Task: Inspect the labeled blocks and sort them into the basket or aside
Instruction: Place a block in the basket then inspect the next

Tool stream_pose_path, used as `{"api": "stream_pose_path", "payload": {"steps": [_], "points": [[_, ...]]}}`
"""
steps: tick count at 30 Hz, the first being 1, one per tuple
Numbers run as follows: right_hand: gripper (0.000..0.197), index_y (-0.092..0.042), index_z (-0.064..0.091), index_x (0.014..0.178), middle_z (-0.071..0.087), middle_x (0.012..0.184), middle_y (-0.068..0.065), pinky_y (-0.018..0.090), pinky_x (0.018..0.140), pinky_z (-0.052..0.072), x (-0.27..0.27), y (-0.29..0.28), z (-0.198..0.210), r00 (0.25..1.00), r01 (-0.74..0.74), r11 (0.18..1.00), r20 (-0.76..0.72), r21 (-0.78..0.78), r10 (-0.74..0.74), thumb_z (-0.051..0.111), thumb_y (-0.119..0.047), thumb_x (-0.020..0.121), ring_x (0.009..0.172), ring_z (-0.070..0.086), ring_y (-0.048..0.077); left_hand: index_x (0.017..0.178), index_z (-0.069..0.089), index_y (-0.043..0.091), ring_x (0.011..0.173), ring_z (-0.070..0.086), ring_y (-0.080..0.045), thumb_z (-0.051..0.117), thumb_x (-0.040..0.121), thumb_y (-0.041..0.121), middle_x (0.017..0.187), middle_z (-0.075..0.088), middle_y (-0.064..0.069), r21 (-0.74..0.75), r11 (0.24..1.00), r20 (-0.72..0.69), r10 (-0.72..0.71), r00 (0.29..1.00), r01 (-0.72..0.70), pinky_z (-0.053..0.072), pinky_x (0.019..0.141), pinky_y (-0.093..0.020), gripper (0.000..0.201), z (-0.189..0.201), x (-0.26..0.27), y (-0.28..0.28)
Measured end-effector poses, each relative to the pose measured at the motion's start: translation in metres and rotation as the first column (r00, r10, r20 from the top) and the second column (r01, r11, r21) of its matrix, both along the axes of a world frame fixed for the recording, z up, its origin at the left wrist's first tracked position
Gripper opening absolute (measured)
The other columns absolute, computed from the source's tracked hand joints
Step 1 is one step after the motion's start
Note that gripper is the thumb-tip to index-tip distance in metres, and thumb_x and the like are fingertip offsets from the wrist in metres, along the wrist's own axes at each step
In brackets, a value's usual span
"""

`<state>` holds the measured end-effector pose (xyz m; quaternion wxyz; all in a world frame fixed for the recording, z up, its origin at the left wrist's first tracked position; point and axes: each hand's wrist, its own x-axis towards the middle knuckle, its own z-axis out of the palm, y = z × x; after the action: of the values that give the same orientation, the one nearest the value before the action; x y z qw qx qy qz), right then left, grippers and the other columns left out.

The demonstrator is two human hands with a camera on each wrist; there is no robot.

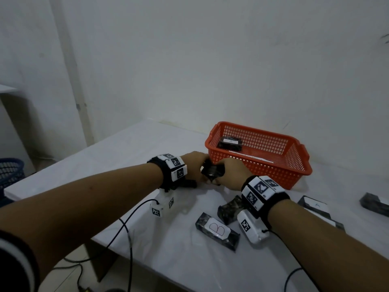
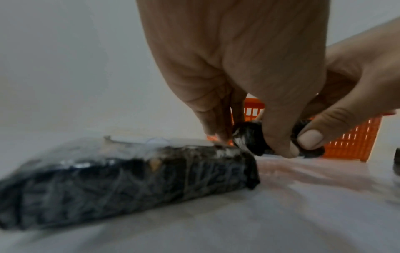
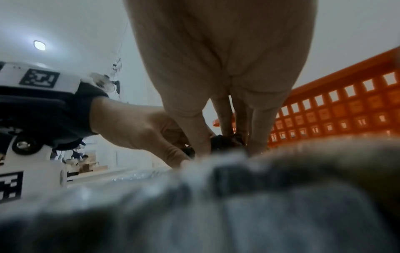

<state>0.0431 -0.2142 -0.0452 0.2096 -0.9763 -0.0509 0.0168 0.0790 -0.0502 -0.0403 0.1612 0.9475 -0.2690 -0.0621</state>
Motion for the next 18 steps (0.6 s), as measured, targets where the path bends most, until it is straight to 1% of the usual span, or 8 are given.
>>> {"api": "stream_pose_path", "payload": {"steps": [1,3,4,8,10,12,15,18], "points": [[0.032,-0.010,0.075,0.110,0.075,0.103,0.006,0.029,0.080,0.054,-0.004,-0.004,0.006,1.000,-0.011,1.000,0.012,0.023,0.011,0.084,-0.012,0.080,0.098,0.070,0.024,0.132,0.059,0.013,0.117,0.064,-0.024,0.089,0.076,0.031,0.130,0.067,-0.006,-0.045,0.999,-0.012,0.000,1.000,-0.001,0.046,0.095,-0.026,0.066,0.002,-0.001,0.001],[0.035,-0.014,0.075,0.112,0.074,0.103,0.002,0.024,0.073,0.049,-0.016,-0.011,0.020,0.999,-0.029,0.998,0.034,0.056,0.027,0.085,-0.015,0.078,0.095,0.068,0.020,0.135,0.059,0.014,0.115,0.066,-0.021,0.089,0.076,0.032,0.128,0.068,-0.003,-0.143,0.990,-0.052,-0.007,0.999,0.000,0.051,0.102,-0.033,0.068,0.007,-0.003,0.001],[0.039,-0.016,0.074,0.116,0.074,0.105,0.001,0.024,0.074,0.049,-0.022,-0.016,0.028,0.998,-0.036,0.997,0.046,0.069,0.033,0.085,-0.017,0.079,0.096,0.066,0.018,0.136,0.058,0.015,0.116,0.065,-0.020,0.087,0.079,0.029,0.128,0.068,-0.003,-0.201,0.980,-0.082,-0.021,0.996,0.004,0.051,0.104,-0.036,0.066,0.010,-0.004,0.001],[0.063,-0.016,0.062,0.138,0.069,0.124,0.000,0.024,0.090,0.050,-0.043,-0.040,0.050,0.992,-0.041,0.987,0.126,0.154,0.021,0.086,-0.021,0.080,0.110,0.065,0.015,0.138,0.059,0.017,0.116,0.065,-0.018,0.081,0.086,0.028,0.127,0.069,-0.003,-0.405,0.914,-0.134,-0.100,0.986,0.038,0.049,0.107,-0.035,0.058,0.022,-0.012,-0.004],[0.069,-0.015,0.056,0.144,0.067,0.131,-0.001,0.015,0.081,0.049,-0.051,-0.052,0.055,0.988,-0.035,0.973,0.157,0.229,-0.001,0.085,-0.026,0.082,0.108,0.065,0.009,0.133,0.062,0.016,0.113,0.067,-0.018,0.081,0.084,0.033,0.123,0.071,-0.002,-0.494,0.869,-0.144,-0.109,0.983,0.024,0.051,0.107,-0.039,0.055,0.025,-0.017,-0.008],[0.066,-0.017,0.056,0.143,0.067,0.125,-0.008,0.011,0.077,0.046,-0.060,-0.061,0.058,0.983,-0.034,0.956,0.182,0.290,-0.020,0.083,-0.032,0.084,0.102,0.063,0.002,0.128,0.065,0.013,0.109,0.069,-0.020,0.081,0.085,0.028,0.119,0.072,-0.006,-0.580,0.815,-0.167,-0.130,0.977,0.009,0.053,0.104,-0.038,0.048,0.029,-0.024,-0.015],[0.063,-0.017,0.061,0.140,0.071,0.128,-0.006,0.030,0.099,0.055,-0.069,-0.072,0.057,0.975,-0.029,0.924,0.215,0.380,-0.058,0.082,-0.039,0.084,0.112,0.068,0.007,0.121,0.067,0.012,0.108,0.069,-0.021,0.075,0.091,0.012,0.120,0.072,-0.012,-0.662,0.749,-0.174,-0.193,0.966,0.030,0.055,0.097,-0.028,0.032,0.036,-0.034,-0.027],[0.057,-0.018,0.067,0.133,0.075,0.121,-0.004,0.032,0.100,0.057,-0.077,-0.082,0.055,0.973,-0.029,0.888,0.217,0.460,-0.081,0.084,-0.037,0.083,0.107,0.071,0.005,0.135,0.061,0.007,0.116,0.068,-0.011,0.076,0.089,0.010,0.127,0.071,-0.004,-0.717,0.697,-0.205,-0.240,0.949,0.021,0.055,0.096,-0.020,0.048,0.037,-0.042,-0.035]]}}
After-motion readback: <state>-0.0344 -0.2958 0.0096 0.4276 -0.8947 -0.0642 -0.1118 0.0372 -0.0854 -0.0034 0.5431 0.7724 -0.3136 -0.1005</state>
